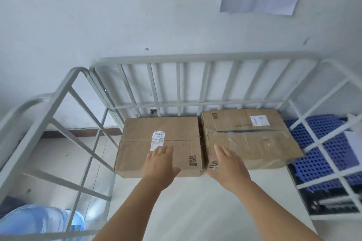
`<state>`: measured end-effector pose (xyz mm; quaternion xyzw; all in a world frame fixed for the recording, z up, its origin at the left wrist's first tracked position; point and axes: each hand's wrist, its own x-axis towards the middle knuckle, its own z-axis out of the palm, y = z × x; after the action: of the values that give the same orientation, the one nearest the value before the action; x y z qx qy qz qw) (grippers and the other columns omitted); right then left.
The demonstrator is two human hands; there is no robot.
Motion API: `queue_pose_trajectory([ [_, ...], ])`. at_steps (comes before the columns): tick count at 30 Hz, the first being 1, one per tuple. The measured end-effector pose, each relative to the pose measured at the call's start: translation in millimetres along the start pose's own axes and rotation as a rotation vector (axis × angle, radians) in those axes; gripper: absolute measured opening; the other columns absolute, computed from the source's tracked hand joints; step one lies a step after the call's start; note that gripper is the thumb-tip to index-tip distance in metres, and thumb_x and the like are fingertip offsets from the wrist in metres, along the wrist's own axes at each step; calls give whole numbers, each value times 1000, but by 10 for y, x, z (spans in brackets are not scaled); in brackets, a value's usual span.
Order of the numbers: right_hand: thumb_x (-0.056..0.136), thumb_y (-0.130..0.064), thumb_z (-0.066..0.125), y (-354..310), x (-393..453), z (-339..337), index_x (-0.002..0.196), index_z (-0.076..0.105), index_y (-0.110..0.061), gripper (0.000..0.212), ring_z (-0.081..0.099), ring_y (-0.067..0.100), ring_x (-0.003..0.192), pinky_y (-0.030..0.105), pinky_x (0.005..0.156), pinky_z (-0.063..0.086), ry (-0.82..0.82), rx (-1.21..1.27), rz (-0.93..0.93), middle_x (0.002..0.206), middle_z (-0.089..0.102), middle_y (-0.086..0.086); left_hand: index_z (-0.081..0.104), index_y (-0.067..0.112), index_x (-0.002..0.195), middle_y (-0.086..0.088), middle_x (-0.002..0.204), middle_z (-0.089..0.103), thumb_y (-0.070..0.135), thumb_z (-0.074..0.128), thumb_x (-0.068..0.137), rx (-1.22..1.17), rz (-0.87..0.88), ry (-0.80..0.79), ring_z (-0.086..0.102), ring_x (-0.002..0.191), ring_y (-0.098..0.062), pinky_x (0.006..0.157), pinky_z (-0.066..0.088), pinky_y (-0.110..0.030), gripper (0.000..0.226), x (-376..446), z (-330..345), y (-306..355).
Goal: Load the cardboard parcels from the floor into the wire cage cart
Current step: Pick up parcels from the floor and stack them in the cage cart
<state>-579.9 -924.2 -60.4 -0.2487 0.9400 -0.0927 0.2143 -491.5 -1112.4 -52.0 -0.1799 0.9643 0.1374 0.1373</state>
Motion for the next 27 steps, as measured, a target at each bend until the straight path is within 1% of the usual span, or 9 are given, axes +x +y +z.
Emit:
queue_pose_trajectory([
  [4,89,-44,63,347,-557,-321,153,17,-17,83,29,22,141,34,114,28,98,8,70,157,26,-1,25,22,149,5,150,34,43,55,91,50,139,18,29,139,-18,113,22,-32,69,-271,-134,584],
  [6,90,-42,62,530,-856,-471,152,18,-17,80,31,22,139,34,113,28,152,-6,125,155,27,0,23,23,150,5,152,32,43,56,91,73,223,28,28,141,-18,114,20,-32,71,-381,-182,902],
  [8,92,-42,60,687,-1148,-586,152,16,-15,80,27,23,142,36,115,26,196,-21,187,157,23,2,23,22,151,4,152,33,44,56,91,90,313,35,29,141,-18,114,21,-33,72,-479,-216,1196],
  [11,92,-43,59,872,-1615,-671,155,11,-15,85,17,23,147,40,119,20,278,-20,305,162,12,3,24,22,151,4,152,33,45,55,92,136,468,27,30,140,-18,113,22,-34,71,-644,-254,1597],
  [13,93,-41,59,934,-1964,-681,155,11,-15,83,15,21,148,39,119,18,335,1,392,162,13,3,24,21,151,3,153,32,46,53,93,164,573,19,30,141,-19,114,22,-35,70,-768,-269,1826],
  [16,94,-42,56,955,-2495,-646,153,15,-15,78,14,20,148,37,119,15,420,25,509,160,16,1,22,21,152,1,156,29,47,52,93,194,720,13,28,142,-21,116,21,-36,71,-1012,-272,2111],
  [20,95,-40,54,880,-3257,-491,155,11,-16,77,9,19,149,35,120,11,487,66,691,162,12,1,22,21,152,0,156,28,46,52,93,217,934,-3,27,143,-22,117,21,-37,71,-1468,-190,2423],
  [24,97,-37,51,762,-4041,-220,154,12,-18,72,12,19,148,37,118,11,521,129,918,162,12,-1,20,19,153,0,156,28,46,49,95,272,1139,-36,26,143,-21,116,20,-36,71,-1950,-4,2698],
  [27,96,-37,51,727,-4534,119,154,13,-15,72,12,21,148,35,118,11,518,189,1065,161,13,1,23,20,151,2,153,32,46,49,95,331,1294,-58,30,140,-19,114,22,-36,67,-2331,185,2896],
])
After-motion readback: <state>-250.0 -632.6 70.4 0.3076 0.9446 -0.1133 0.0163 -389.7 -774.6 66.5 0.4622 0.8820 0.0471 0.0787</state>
